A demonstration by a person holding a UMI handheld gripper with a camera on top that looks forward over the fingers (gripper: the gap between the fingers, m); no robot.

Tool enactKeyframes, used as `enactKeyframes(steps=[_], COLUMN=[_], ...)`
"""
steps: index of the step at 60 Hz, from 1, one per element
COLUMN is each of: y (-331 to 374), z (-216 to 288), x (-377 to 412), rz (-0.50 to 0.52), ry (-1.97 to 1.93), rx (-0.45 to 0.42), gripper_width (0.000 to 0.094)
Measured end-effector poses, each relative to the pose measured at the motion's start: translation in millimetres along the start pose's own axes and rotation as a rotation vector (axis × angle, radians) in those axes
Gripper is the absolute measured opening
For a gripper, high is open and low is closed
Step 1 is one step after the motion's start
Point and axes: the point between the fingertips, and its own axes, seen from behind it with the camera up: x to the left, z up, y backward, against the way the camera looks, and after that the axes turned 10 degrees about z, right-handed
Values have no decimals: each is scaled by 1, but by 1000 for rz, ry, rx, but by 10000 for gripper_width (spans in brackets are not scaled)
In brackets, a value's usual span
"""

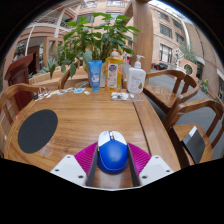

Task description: Arrange mouse

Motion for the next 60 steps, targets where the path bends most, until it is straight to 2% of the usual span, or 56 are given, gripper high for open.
enactKeyframes(steps=[4,16,25,31,40,45,51,55,60], y=[-1,-2,11,34,86,108,109,85,45], z=[1,4,15,62,171,223,238,236,200], x=[-1,-1,-10,-13,14,54,127,162,209], rz=[-18,-39,-110,-156,-180,-144,-63,-20,36], ry=[-6,-27,-50,-78,-85,-72,-31,20,55], rx=[-3,1,-4,-84,-301,-397,-452,-408,-301], gripper_width=[517,386,374,373,374,373,374,374,373])
